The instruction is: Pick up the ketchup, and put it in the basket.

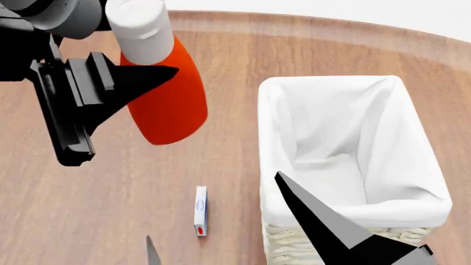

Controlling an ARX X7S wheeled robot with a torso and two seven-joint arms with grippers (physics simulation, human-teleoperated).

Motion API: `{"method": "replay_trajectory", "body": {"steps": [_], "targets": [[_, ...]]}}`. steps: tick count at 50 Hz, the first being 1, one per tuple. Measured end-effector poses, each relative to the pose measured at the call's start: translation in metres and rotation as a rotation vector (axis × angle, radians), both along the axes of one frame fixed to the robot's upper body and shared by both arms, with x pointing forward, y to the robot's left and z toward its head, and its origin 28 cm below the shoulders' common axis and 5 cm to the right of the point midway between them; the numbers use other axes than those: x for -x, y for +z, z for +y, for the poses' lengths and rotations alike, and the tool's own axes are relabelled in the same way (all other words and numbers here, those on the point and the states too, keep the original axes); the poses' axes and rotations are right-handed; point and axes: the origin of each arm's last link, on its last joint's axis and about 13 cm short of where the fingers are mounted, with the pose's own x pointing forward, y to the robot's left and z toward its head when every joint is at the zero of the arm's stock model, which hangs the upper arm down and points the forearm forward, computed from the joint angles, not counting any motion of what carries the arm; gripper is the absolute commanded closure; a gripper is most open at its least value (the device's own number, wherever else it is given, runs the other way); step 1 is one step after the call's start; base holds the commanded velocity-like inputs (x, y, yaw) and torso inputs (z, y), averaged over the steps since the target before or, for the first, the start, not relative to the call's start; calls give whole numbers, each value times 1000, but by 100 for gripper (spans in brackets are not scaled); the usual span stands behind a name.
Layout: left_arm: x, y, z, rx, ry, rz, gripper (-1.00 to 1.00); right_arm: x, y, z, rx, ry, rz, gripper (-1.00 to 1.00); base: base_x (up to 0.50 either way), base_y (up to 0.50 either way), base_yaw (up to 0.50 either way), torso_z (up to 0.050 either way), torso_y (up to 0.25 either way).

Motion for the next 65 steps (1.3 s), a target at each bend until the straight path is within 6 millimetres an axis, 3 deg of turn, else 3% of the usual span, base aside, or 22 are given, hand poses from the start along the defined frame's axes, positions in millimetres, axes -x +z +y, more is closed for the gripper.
{"method": "replay_trajectory", "body": {"steps": [65], "targets": [[-2, -2, 0, 22, 49, 19, 100, -49, 11, 35, 67, -65, 25, -100, 0, 0, 0, 0, 0]]}}
